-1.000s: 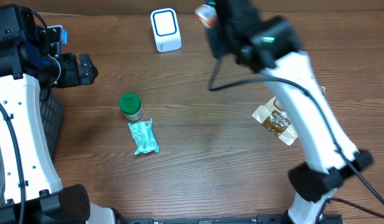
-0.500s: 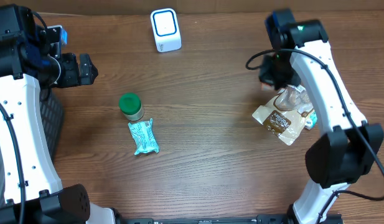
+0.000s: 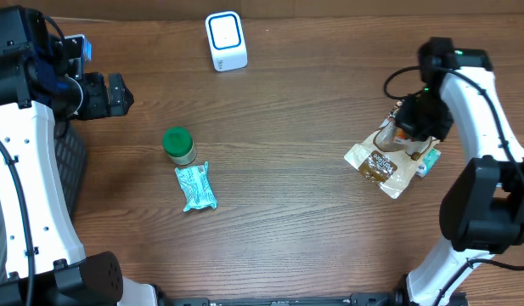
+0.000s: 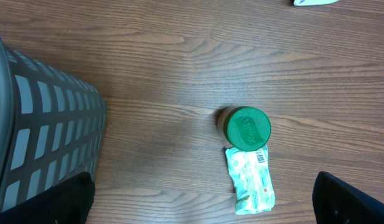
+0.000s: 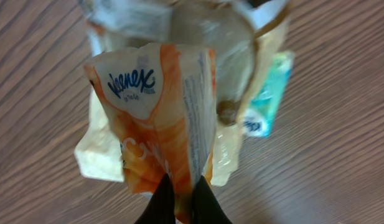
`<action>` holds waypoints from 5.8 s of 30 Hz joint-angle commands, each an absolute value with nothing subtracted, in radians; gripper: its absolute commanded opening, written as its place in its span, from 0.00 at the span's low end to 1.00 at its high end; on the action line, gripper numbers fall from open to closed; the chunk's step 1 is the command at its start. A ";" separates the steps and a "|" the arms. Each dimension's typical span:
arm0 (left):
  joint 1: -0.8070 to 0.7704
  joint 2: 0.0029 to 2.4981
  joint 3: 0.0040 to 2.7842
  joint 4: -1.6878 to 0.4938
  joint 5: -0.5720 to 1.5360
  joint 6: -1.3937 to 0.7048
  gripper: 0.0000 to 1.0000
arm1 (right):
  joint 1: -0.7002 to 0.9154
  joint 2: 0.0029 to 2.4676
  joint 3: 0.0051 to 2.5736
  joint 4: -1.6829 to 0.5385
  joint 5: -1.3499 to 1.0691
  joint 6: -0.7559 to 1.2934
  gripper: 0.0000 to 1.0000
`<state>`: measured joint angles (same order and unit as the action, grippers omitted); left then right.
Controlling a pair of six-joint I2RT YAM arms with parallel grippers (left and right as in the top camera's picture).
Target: Scan the item barcode
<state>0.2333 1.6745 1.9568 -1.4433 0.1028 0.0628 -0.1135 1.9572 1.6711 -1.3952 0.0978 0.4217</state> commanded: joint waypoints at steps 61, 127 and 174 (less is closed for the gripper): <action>0.229 1.679 1.957 -1.439 0.101 0.083 1.00 | 0.848 2.121 1.394 -0.571 -0.472 0.685 0.63; 0.229 1.679 1.957 -1.439 0.101 0.083 0.99 | 0.449 2.101 1.571 -0.913 -0.263 0.410 0.15; 0.229 1.679 1.957 -1.439 0.101 0.083 1.00 | 0.199 1.885 1.262 -0.945 -0.579 0.052 0.72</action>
